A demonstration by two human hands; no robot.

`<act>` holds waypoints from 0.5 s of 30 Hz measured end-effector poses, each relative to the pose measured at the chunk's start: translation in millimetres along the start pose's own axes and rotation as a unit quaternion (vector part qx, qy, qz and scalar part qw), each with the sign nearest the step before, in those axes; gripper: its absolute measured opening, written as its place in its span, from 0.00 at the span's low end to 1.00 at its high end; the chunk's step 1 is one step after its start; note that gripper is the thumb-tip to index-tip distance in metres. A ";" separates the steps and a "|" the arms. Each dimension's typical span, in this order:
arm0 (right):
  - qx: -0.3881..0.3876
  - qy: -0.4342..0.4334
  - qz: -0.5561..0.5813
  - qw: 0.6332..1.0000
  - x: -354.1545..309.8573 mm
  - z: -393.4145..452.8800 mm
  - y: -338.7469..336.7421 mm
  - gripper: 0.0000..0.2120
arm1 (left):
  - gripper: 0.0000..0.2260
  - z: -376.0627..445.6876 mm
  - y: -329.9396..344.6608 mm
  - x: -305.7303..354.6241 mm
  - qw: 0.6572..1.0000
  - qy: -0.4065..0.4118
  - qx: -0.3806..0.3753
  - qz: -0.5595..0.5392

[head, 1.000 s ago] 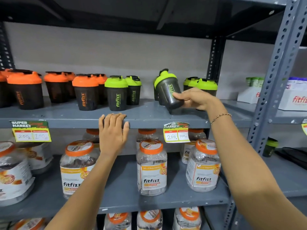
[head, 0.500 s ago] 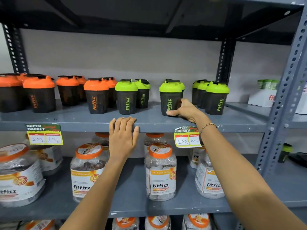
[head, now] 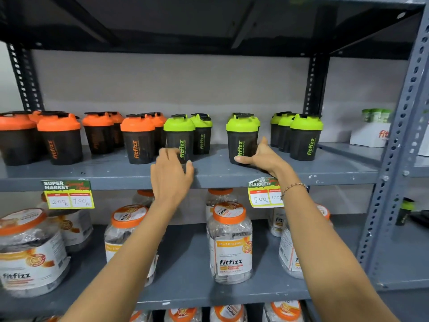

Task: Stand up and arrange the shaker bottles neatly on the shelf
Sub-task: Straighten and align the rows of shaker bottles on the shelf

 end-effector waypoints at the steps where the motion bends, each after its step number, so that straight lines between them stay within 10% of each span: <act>1: 0.011 -0.001 0.002 1.000 0.1 -0.5 0.2 0.53 | 0.23 10.0 -0.2 1.0 0.998 -0.054 -0.026 -0.025; 7: 0.054 0.013 -0.060 0.997 -3.6 -1.3 3.2 0.50 | 0.44 50.5 22.3 5.9 0.950 -0.247 -0.162 -0.106; 15: 0.104 0.025 -0.142 0.984 -6.8 6.6 12.6 0.48 | 0.49 62.2 36.9 8.2 0.941 -0.299 -0.114 -0.107</act>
Point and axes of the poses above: each hand's wrist, its own z-axis towards the middle knuckle, its own y-axis out of the palm, x = y × z, the point moved 2 cm from there along z, towards the middle knuckle, and after that the axes turned 5 degrees about -z, right-handed, at the moved point
